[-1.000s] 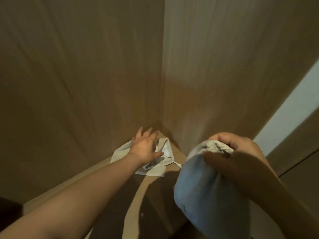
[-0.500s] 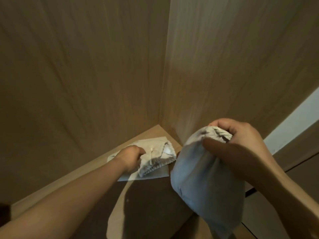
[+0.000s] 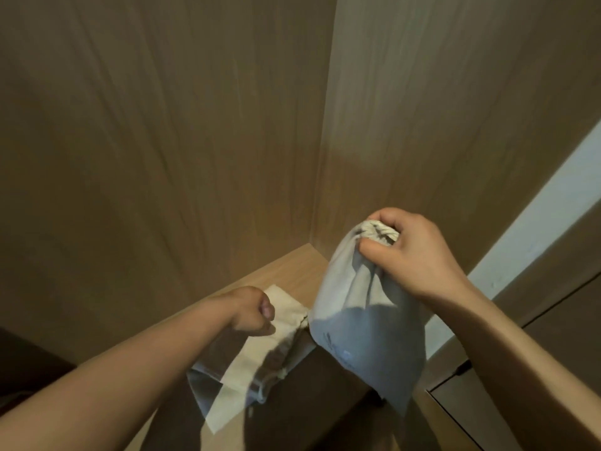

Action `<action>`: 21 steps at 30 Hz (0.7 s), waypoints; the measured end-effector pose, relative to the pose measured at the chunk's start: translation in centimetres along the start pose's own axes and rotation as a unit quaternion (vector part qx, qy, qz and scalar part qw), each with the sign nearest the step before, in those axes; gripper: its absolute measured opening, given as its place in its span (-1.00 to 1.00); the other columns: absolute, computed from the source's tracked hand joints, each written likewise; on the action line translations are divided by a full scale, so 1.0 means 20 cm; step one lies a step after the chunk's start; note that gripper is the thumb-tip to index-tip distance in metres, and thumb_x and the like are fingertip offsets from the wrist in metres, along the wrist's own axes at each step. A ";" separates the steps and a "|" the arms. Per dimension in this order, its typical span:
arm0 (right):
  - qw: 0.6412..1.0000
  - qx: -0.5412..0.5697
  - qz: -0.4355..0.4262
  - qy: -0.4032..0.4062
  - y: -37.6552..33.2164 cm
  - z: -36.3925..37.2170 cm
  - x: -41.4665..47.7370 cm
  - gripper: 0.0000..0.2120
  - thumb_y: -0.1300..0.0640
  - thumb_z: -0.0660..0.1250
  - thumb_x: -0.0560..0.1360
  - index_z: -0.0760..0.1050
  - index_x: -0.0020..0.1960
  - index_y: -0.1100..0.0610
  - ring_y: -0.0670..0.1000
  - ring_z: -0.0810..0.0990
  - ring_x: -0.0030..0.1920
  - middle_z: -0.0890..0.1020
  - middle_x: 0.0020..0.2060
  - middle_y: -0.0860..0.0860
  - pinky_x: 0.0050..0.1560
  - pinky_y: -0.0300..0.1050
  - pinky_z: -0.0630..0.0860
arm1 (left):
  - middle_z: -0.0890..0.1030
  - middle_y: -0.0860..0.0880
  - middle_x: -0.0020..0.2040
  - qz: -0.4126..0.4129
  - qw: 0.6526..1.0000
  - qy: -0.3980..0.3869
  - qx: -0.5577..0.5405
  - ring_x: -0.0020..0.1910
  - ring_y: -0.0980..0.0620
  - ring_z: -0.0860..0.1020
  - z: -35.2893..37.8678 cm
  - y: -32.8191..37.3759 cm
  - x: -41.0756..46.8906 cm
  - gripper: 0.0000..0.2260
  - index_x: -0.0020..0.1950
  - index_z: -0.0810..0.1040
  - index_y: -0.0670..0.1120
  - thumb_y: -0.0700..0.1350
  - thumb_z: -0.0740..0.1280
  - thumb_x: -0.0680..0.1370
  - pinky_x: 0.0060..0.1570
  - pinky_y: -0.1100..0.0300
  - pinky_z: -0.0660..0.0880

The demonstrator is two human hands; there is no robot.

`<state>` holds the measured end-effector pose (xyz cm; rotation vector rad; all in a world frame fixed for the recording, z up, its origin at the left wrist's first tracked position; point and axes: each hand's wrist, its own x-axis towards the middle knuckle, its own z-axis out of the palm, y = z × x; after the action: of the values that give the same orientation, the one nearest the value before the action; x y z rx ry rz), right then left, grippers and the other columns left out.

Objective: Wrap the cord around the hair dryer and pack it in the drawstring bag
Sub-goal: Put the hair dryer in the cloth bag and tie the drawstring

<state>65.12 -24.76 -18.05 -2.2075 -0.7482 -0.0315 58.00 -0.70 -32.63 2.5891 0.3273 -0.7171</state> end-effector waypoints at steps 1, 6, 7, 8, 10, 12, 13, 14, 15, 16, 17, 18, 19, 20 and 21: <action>1.000 0.000 -0.017 0.005 -0.01 0.01 0.03 -0.94 0.13 0.40 0.37 0.56 -0.16 0.04 -0.10 0.59 -0.22 0.63 -0.30 -0.07 -0.18 -0.04 0.53 | 0.52 0.06 -0.10 0.003 1.000 0.025 0.007 -0.11 0.09 0.46 -0.01 0.01 -0.01 -0.96 -0.07 0.52 0.03 -0.07 0.35 0.50 -0.16 0.31 0.39; 0.997 -0.008 -0.071 0.024 -0.03 0.09 0.21 -0.92 0.13 0.39 0.40 0.55 -0.11 0.03 -0.05 0.59 -0.16 0.63 -0.24 -0.08 -0.13 -0.07 0.50 | 0.65 -0.01 0.02 -0.008 0.996 0.087 -0.013 0.01 0.00 0.58 -0.05 -0.03 -0.02 -0.83 0.04 0.62 -0.05 -0.05 0.32 0.51 -0.08 0.26 0.45; 0.997 -0.004 -0.077 0.022 -0.03 0.12 0.25 -0.92 0.14 0.39 0.40 0.55 -0.11 0.03 -0.04 0.59 -0.15 0.63 -0.24 -0.07 -0.13 -0.07 0.49 | 0.65 -0.01 0.02 -0.006 0.995 0.098 -0.022 0.03 0.00 0.59 -0.07 -0.04 -0.01 -0.81 0.07 0.62 -0.07 -0.04 0.34 0.51 -0.07 0.26 0.46; 0.996 0.000 -0.081 0.020 -0.02 0.14 0.29 -0.92 0.14 0.39 0.41 0.54 -0.11 0.03 -0.03 0.59 -0.14 0.63 -0.24 -0.07 -0.13 -0.08 0.48 | 0.65 -0.02 0.02 -0.001 0.994 0.107 -0.028 0.04 -0.01 0.59 -0.09 -0.05 0.00 -0.78 0.09 0.61 -0.08 -0.02 0.36 0.52 -0.06 0.24 0.46; 0.996 0.007 -0.092 0.018 -0.01 0.19 0.37 -0.92 0.13 0.39 0.41 0.53 -0.11 0.02 -0.02 0.59 -0.14 0.62 -0.23 -0.06 -0.13 -0.10 0.46 | 0.63 -0.05 0.09 0.008 0.990 0.134 -0.034 0.08 -0.03 0.59 -0.12 -0.05 0.03 -0.68 0.17 0.57 -0.09 0.06 0.38 0.51 0.00 0.20 0.49; 0.995 0.023 -0.100 0.011 0.00 0.24 0.44 -0.92 0.14 0.40 0.42 0.54 -0.09 0.04 -0.01 0.58 -0.14 0.61 -0.22 -0.05 -0.13 -0.10 0.46 | 0.55 -0.08 0.22 0.014 0.982 0.179 -0.057 0.15 -0.03 0.55 -0.14 -0.05 0.06 -0.46 0.34 0.45 -0.09 0.17 0.41 0.47 0.09 0.16 0.50; 0.994 0.033 -0.105 0.008 0.00 0.27 0.48 -0.92 0.15 0.40 0.43 0.54 -0.08 0.06 -0.01 0.58 -0.13 0.61 -0.21 -0.04 -0.12 -0.10 0.45 | 0.46 -0.08 0.32 0.022 0.975 0.206 -0.082 0.21 -0.03 0.51 -0.15 -0.05 0.08 -0.33 0.43 0.36 -0.09 0.21 0.43 0.44 0.16 0.14 0.49; 0.993 0.042 -0.109 0.006 0.00 0.30 0.52 -0.91 0.16 0.40 0.43 0.55 -0.08 0.06 -0.01 0.58 -0.13 0.61 -0.21 -0.03 -0.12 -0.10 0.45 | 0.36 -0.08 0.39 0.031 0.966 0.227 -0.116 0.29 -0.04 0.46 -0.15 -0.05 0.10 -0.20 0.51 0.25 -0.08 0.24 0.45 0.40 0.24 0.10 0.46; 0.992 0.050 -0.111 0.004 0.00 0.32 0.55 -0.91 0.17 0.41 0.43 0.55 -0.08 0.06 -0.02 0.57 -0.14 0.60 -0.21 -0.03 -0.11 -0.11 0.44 | 0.29 -0.07 0.44 0.042 0.957 0.243 -0.154 0.35 -0.06 0.41 -0.15 -0.05 0.12 -0.10 0.55 0.16 -0.06 0.25 0.48 0.37 0.30 0.05 0.44; 0.992 0.058 -0.112 0.002 0.00 0.34 0.58 -0.90 0.18 0.42 0.43 0.54 -0.08 0.05 -0.03 0.57 -0.14 0.60 -0.21 -0.04 -0.11 -0.12 0.43 | 0.27 -0.07 0.44 0.054 0.948 0.255 -0.182 0.37 -0.07 0.40 -0.15 -0.05 0.15 -0.06 0.56 0.12 -0.04 0.24 0.50 0.35 0.32 0.01 0.43; 0.991 0.067 -0.112 -0.002 0.01 0.37 0.61 -0.90 0.18 0.42 0.44 0.54 -0.08 0.05 -0.05 0.56 -0.15 0.60 -0.21 -0.04 -0.11 -0.14 0.43 | 0.30 -0.06 0.41 0.064 0.942 0.264 -0.199 0.34 -0.08 0.42 -0.15 -0.05 0.19 -0.08 0.56 0.13 -0.01 0.21 0.52 0.34 0.30 -0.01 0.44; 0.991 0.082 -0.110 -0.005 0.02 0.39 0.63 -0.90 0.19 0.42 0.44 0.55 -0.08 0.06 -0.07 0.55 -0.16 0.59 -0.21 -0.04 -0.12 -0.16 0.43 | 0.34 -0.06 0.36 0.070 0.939 0.267 -0.205 0.30 -0.08 0.45 -0.15 -0.06 0.22 -0.12 0.54 0.16 0.02 0.18 0.52 0.35 0.28 -0.02 0.45; 0.989 0.100 -0.106 -0.006 0.04 0.41 0.65 -0.91 0.20 0.42 0.45 0.55 -0.07 0.07 -0.09 0.54 -0.17 0.59 -0.21 -0.05 -0.13 -0.19 0.43 | 0.36 -0.06 0.33 0.072 0.938 0.270 -0.204 0.26 -0.07 0.47 -0.15 -0.05 0.24 -0.16 0.52 0.19 0.03 0.17 0.52 0.35 0.26 -0.02 0.46; 0.988 0.118 -0.097 -0.002 0.06 0.44 0.66 -0.92 0.20 0.42 0.46 0.55 -0.07 0.09 -0.11 0.54 -0.19 0.59 -0.22 -0.06 -0.14 -0.22 0.43 | 0.38 -0.06 0.31 0.068 0.938 0.274 -0.201 0.24 -0.07 0.47 -0.15 -0.05 0.27 -0.19 0.51 0.23 0.03 0.16 0.52 0.36 0.25 -0.03 0.47; 0.987 0.134 -0.085 0.005 0.09 0.46 0.68 -0.93 0.20 0.41 0.46 0.56 -0.07 0.10 -0.12 0.53 -0.20 0.59 -0.22 -0.06 -0.14 -0.22 0.44 | 0.39 -0.06 0.30 0.064 0.937 0.279 -0.199 0.23 -0.07 0.48 -0.14 -0.05 0.29 -0.21 0.49 0.25 0.02 0.16 0.52 0.36 0.24 -0.02 0.48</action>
<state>75.36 -12.53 -22.12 -1.8834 -0.8804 -0.0245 63.75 2.14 -33.97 2.3377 0.4182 0.1422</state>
